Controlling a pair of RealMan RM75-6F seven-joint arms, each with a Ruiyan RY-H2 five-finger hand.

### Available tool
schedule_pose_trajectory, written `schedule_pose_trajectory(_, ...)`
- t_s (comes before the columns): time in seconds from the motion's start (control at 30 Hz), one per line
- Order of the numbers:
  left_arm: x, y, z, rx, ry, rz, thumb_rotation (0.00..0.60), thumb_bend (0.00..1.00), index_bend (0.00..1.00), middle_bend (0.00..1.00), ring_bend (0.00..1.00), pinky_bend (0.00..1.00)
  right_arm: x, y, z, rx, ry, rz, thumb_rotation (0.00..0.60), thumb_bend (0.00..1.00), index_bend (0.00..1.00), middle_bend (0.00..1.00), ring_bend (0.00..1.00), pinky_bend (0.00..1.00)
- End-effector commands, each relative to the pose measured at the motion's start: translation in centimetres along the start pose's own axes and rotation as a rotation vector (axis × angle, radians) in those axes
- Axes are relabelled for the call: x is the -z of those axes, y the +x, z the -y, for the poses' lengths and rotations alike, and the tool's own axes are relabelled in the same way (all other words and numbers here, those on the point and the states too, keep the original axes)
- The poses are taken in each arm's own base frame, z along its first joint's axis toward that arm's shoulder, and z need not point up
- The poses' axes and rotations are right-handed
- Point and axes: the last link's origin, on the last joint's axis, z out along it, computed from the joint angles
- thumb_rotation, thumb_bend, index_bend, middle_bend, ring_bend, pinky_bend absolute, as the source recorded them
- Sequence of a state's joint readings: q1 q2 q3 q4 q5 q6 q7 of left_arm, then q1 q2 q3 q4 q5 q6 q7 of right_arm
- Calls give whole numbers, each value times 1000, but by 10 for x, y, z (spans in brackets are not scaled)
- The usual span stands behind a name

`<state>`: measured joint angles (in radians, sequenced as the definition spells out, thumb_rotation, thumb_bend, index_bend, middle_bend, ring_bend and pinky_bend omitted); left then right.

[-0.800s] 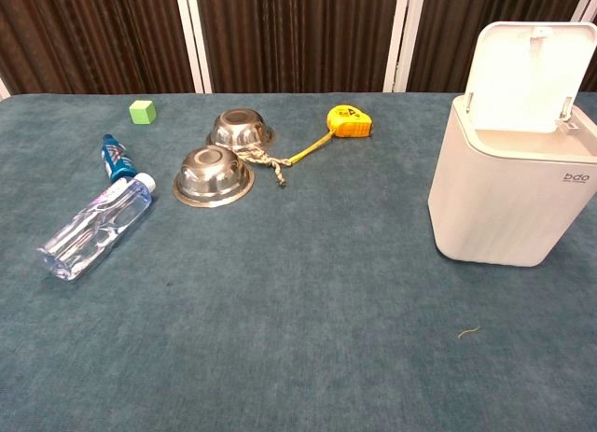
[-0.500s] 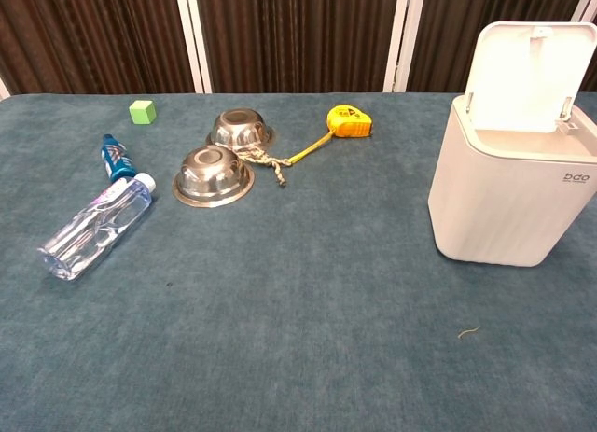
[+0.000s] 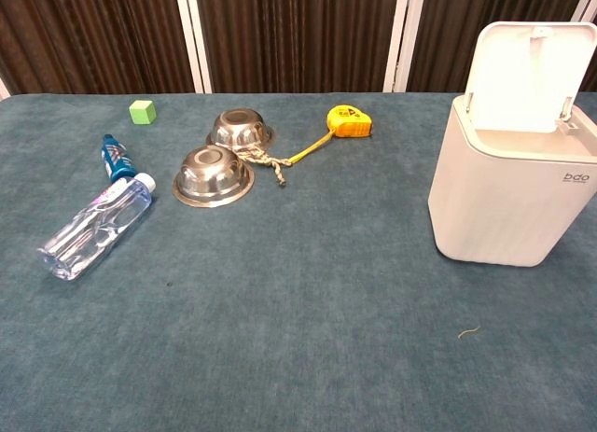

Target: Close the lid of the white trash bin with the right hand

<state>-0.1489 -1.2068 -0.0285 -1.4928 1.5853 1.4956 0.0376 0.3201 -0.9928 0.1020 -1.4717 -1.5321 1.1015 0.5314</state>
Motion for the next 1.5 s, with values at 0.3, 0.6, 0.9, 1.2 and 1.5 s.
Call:
schedule_pose_trajectory(0.3, -1, -6, 0, -30, 17, 15, 600, 449, 62, 0, 0, 7, -62, 97, 49, -123, -2, 131, 434, 832, 86, 1000, 1000, 1000)
schedule_pose_trajectory(0.6, -1, -4, 1, -47, 55, 29, 600, 455, 63, 0, 0, 7, -65, 104, 69, -29, 35, 259, 320, 833, 353, 1000, 1000, 1000)
schedule_pose_trajectory(0.9, -3, -9, -2, -52, 33, 54, 600, 454, 63, 0, 0, 7, -75, 97, 90, 49, 64, 273, 320, 832, 344, 1000, 1000, 1000)
schedule_pose_trajectory(1.2, -3, -9, -2, -47, 33, 55, 600, 454, 62, 0, 0, 8, -87, 94, 94, 55, 28, 260, 319, 833, 338, 1000, 1000, 1000)
schedule_pose_trajectory(1.5, -6, -11, -2, -51, 34, 66, 600, 456, 63, 0, 0, 11, -100, 80, 99, 90, 18, 287, 317, 833, 336, 1000, 1000, 1000)
